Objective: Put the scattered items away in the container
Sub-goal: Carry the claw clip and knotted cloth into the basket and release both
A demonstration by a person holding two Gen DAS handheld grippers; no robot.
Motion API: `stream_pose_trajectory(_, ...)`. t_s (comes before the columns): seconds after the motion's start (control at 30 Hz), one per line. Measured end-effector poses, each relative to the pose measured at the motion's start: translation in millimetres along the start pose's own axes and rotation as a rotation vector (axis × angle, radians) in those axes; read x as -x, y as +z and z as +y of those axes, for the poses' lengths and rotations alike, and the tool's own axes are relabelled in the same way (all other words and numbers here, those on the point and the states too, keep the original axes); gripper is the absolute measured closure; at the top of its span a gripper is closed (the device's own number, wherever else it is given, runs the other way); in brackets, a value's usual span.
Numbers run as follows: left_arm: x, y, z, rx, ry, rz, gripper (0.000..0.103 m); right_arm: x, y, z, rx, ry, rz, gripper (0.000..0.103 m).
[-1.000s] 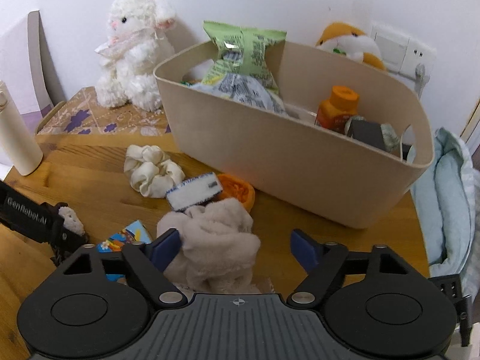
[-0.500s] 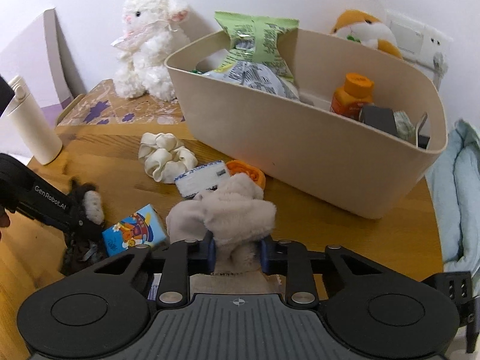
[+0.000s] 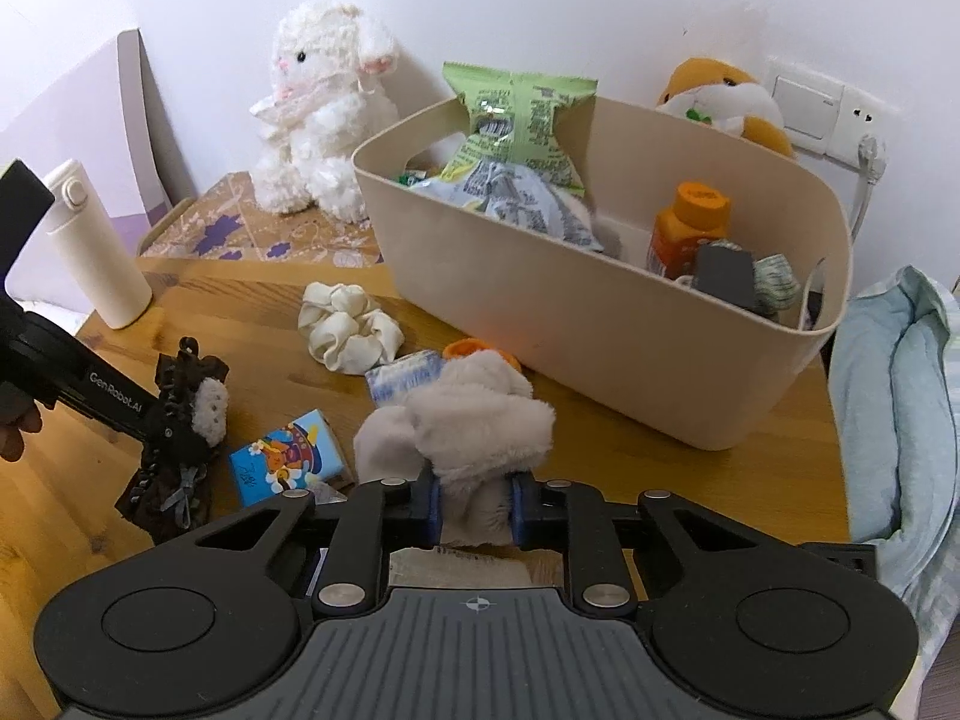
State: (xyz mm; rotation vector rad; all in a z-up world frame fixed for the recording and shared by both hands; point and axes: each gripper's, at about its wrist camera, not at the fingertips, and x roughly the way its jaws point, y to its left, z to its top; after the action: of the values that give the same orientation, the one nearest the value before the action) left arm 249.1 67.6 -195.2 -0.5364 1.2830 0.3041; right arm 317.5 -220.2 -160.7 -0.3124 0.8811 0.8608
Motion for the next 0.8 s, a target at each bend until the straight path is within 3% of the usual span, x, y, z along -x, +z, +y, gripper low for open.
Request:
stream_pose_trajectory(0.37, 41, 5, -19, -0.082, -0.022, -0.120, 0.078, 37, 12, -13, -0.024, 0.007, -0.084, 0.084)
stream_pose_trajectory(0.8, 103, 49, -63, -0.213, -0.088, -0.316, 0.078, 71, 41, -30, -0.033, -0.018, -0.213, 0.084)
